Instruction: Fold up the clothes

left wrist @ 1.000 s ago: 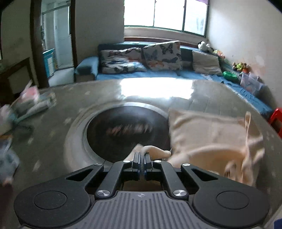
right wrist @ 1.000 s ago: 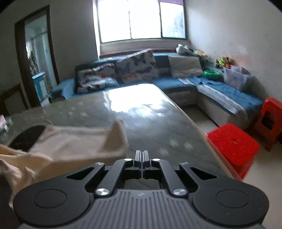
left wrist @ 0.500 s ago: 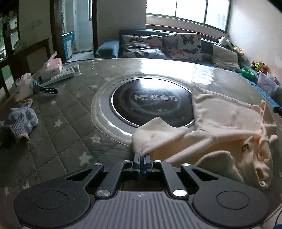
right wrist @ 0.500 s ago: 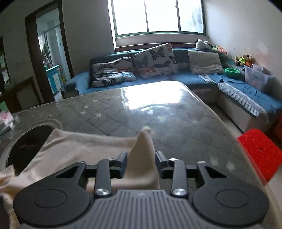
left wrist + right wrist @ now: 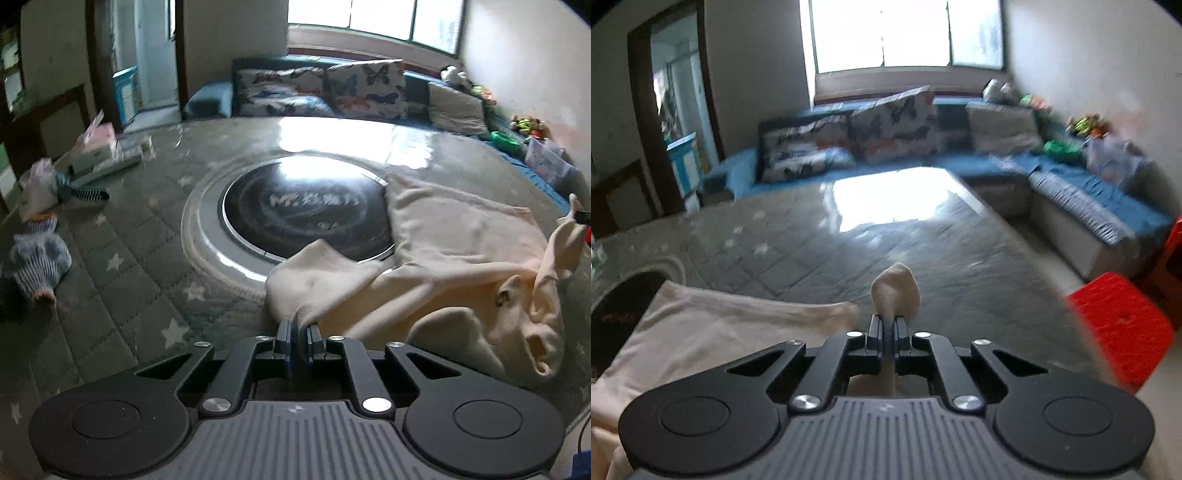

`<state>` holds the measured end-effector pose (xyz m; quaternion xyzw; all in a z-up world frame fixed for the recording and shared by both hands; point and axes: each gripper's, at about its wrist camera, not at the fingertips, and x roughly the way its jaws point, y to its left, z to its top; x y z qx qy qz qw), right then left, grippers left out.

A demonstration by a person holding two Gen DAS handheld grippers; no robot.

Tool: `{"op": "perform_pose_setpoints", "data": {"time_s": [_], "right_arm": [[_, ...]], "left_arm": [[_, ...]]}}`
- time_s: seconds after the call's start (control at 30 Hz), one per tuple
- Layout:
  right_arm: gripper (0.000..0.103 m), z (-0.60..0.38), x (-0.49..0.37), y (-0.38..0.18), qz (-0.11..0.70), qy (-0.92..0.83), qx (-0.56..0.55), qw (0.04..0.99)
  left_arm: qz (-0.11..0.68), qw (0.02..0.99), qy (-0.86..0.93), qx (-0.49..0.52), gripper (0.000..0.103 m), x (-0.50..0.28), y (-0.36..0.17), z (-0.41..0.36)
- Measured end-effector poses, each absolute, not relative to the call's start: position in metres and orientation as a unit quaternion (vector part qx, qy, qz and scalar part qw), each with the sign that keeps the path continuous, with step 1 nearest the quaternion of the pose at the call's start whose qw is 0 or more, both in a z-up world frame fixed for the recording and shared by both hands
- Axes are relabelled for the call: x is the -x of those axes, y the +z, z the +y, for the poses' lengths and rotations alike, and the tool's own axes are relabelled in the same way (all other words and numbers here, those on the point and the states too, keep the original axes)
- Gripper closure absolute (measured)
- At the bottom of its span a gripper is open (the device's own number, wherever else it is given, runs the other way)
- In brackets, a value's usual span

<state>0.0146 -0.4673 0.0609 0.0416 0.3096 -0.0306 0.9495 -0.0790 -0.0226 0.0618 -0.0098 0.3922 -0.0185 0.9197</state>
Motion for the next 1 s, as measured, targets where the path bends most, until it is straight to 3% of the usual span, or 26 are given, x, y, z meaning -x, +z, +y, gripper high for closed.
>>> {"op": "perform_pose_setpoints", "data": {"time_s": [0.27,0.33,0.4,0.53,0.73,0.8,0.83,0.9,1.0], "right_arm": [[0.095,-0.527,0.081,0.067,0.306,-0.157,-0.029,0.939],[0.09,-0.536,0.093,0.064,0.313,-0.174,-0.029,0.933],[0.09,-0.54,0.104,0.065,0.314,-0.175,-0.036,0.933],[0.073,-0.524,0.112,0.075,0.313,-0.118,-0.039,0.942],[0.063,-0.47,0.101,0.082,0.316,-0.008,-0.026,0.948],[0.061,-0.449,0.096,0.081,0.322,0.028,-0.012,0.946],[0.061,-0.439,0.094,0.08,0.325,0.044,-0.005,0.945],[0.061,-0.419,0.089,0.078,0.33,0.072,0.009,0.941],[0.061,-0.397,0.084,0.075,0.338,0.105,0.028,0.935]], "left_arm": [[0.35,0.929,-0.117,-0.008,0.087,0.095,0.091,-0.053],[0.344,0.926,-0.152,-0.016,0.07,0.094,0.093,-0.07],[0.341,0.92,-0.19,-0.033,0.063,0.091,0.091,-0.092],[0.337,0.907,-0.24,-0.078,0.063,0.082,0.081,-0.138],[0.343,0.891,-0.273,-0.123,0.063,0.069,0.059,-0.181],[0.35,0.89,-0.261,-0.132,0.068,0.062,0.05,-0.185],[0.354,0.89,-0.254,-0.133,0.083,0.059,0.046,-0.186],[0.361,0.889,-0.248,-0.133,0.096,0.056,0.039,-0.185],[0.358,0.888,-0.26,-0.123,0.1,0.064,0.043,-0.178]]}}
